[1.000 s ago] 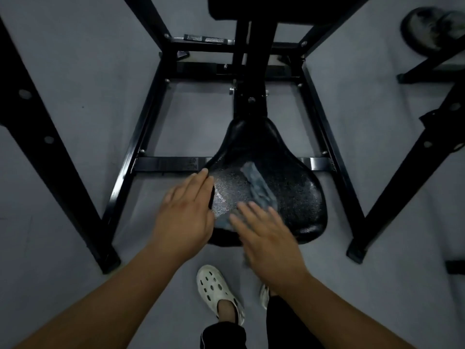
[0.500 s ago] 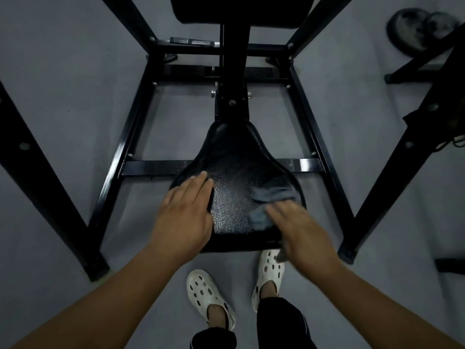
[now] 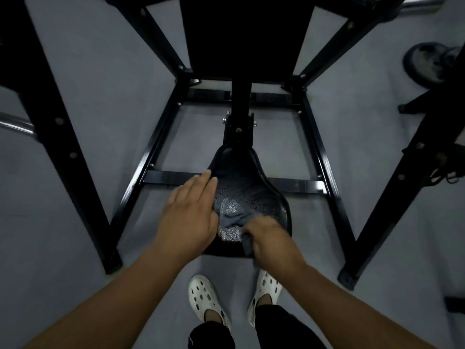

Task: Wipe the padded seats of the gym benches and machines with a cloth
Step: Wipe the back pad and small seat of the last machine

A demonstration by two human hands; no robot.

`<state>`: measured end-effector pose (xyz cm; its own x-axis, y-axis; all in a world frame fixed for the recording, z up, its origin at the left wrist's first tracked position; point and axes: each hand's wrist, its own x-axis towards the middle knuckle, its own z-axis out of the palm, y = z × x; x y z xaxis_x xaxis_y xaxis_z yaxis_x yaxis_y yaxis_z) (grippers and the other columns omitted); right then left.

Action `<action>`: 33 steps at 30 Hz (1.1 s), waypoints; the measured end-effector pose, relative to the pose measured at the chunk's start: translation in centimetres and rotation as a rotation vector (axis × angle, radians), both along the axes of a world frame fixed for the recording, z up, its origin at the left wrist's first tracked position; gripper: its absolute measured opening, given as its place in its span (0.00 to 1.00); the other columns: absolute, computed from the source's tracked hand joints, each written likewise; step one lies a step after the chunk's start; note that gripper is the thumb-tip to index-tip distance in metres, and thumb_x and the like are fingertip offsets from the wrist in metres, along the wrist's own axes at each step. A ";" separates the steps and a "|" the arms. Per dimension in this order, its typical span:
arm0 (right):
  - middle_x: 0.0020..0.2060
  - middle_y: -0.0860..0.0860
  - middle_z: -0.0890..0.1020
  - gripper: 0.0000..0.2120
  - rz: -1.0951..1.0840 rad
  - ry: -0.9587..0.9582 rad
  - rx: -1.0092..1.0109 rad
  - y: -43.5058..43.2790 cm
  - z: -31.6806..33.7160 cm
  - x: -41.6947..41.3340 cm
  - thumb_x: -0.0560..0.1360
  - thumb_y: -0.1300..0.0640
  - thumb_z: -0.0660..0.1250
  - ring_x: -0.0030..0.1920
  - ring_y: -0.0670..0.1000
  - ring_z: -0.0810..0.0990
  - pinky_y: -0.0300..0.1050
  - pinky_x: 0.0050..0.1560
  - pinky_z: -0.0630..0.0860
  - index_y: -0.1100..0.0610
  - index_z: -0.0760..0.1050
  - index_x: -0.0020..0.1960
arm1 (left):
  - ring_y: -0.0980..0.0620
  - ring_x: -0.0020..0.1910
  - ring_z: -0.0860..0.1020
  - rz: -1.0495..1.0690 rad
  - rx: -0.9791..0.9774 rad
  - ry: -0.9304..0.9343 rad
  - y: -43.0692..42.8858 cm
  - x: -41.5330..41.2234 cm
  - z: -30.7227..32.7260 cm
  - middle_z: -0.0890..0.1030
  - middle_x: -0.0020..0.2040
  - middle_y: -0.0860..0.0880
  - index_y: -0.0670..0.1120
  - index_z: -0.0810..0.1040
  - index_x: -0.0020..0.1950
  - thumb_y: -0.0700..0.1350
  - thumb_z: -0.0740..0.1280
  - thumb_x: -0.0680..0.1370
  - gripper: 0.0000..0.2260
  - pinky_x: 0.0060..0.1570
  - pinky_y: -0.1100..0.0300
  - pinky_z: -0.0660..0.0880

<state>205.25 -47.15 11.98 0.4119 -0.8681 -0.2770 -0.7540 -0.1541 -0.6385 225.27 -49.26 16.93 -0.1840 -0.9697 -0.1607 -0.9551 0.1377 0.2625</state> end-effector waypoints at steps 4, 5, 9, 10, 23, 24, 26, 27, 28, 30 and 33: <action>0.48 0.51 0.78 0.16 -0.254 -0.030 -0.261 -3.8 7.7 -1.8 0.72 0.56 0.54 0.50 0.52 0.73 0.47 0.50 0.71 0.56 0.79 0.50 | 0.43 0.73 0.67 -0.021 -0.050 0.014 -0.5 -1.8 4.9 0.64 0.78 0.45 0.47 0.63 0.78 0.57 0.56 0.77 0.30 0.67 0.43 0.70; 0.49 0.51 0.77 0.14 -0.268 -0.025 -0.318 -4.5 9.5 -1.8 0.73 0.57 0.56 0.51 0.52 0.73 0.47 0.51 0.72 0.56 0.78 0.52 | 0.43 0.73 0.66 -0.034 -0.073 0.016 -0.6 -2.2 6.1 0.63 0.78 0.45 0.49 0.61 0.78 0.60 0.57 0.76 0.31 0.66 0.42 0.70; 0.54 0.52 0.74 0.17 -0.354 -0.049 -0.483 -4.2 15.9 -2.3 0.72 0.60 0.66 0.56 0.53 0.72 0.48 0.53 0.75 0.56 0.75 0.60 | 0.43 0.75 0.64 -0.083 -0.174 0.061 -1.0 -4.0 11.4 0.61 0.79 0.46 0.53 0.60 0.78 0.63 0.56 0.75 0.33 0.66 0.40 0.70; 0.55 0.52 0.73 0.20 -0.371 -0.056 -0.511 -3.6 17.4 -2.2 0.71 0.60 0.67 0.57 0.54 0.72 0.50 0.54 0.76 0.55 0.74 0.62 | 0.44 0.75 0.64 -0.099 -0.198 0.070 -1.1 -4.3 12.7 0.60 0.79 0.47 0.53 0.60 0.78 0.64 0.55 0.75 0.33 0.66 0.40 0.70; 0.58 0.52 0.68 0.28 -0.933 0.240 -0.782 16.7 30.6 -9.2 0.68 0.69 0.64 0.56 0.54 0.68 0.42 0.54 0.68 0.54 0.69 0.66 | 0.42 0.72 0.68 -0.686 -0.474 0.280 7.4 -14.7 26.4 0.64 0.78 0.45 0.48 0.65 0.77 0.62 0.57 0.75 0.33 0.65 0.42 0.71; 0.57 0.52 0.69 0.28 -0.979 0.271 -0.807 19.1 31.6 -10.5 0.68 0.69 0.64 0.55 0.53 0.68 0.43 0.54 0.69 0.54 0.69 0.66 | 0.42 0.71 0.68 -0.733 -0.484 0.306 8.6 -16.4 27.6 0.65 0.77 0.45 0.48 0.66 0.77 0.62 0.57 0.75 0.33 0.64 0.43 0.71; 0.56 0.51 0.68 0.27 -1.071 0.341 -0.852 24.2 33.7 -13.3 0.68 0.70 0.63 0.54 0.52 0.66 0.45 0.52 0.73 0.53 0.69 0.65 | 0.42 0.71 0.68 -0.823 -0.499 0.368 11.6 -19.9 29.8 0.65 0.78 0.46 0.48 0.65 0.77 0.61 0.56 0.75 0.33 0.64 0.43 0.71; 0.56 0.51 0.68 0.27 -1.115 0.374 -0.871 26.7 34.5 -14.7 0.68 0.70 0.63 0.54 0.52 0.66 0.47 0.52 0.74 0.54 0.69 0.65 | 0.42 0.72 0.67 -0.863 -0.506 0.388 13.3 -21.7 30.8 0.64 0.78 0.46 0.49 0.64 0.78 0.62 0.56 0.75 0.33 0.65 0.44 0.70; 0.57 0.52 0.68 0.28 -1.158 0.400 -0.882 29.3 35.2 -15.9 0.68 0.70 0.63 0.55 0.53 0.67 0.48 0.53 0.76 0.54 0.69 0.66 | 0.43 0.74 0.66 -0.902 -0.516 0.396 15.1 -23.5 31.7 0.63 0.79 0.47 0.50 0.63 0.78 0.62 0.55 0.75 0.33 0.66 0.44 0.69; 0.57 0.51 0.67 0.29 -1.249 0.425 -0.894 34.6 36.4 -18.2 0.68 0.69 0.62 0.56 0.55 0.69 0.50 0.54 0.75 0.54 0.68 0.67 | 0.46 0.75 0.63 -0.984 -0.526 0.403 19.1 -26.8 33.1 0.61 0.79 0.49 0.51 0.61 0.79 0.63 0.53 0.74 0.34 0.67 0.45 0.67; 0.56 0.51 0.68 0.29 -1.384 0.520 -0.937 43.3 37.6 -21.1 0.67 0.71 0.63 0.54 0.54 0.68 0.36 0.55 0.64 0.55 0.70 0.67 | 0.45 0.75 0.64 -1.119 -0.525 0.441 26.1 -31.7 34.2 0.62 0.79 0.48 0.49 0.62 0.78 0.63 0.53 0.74 0.34 0.67 0.43 0.68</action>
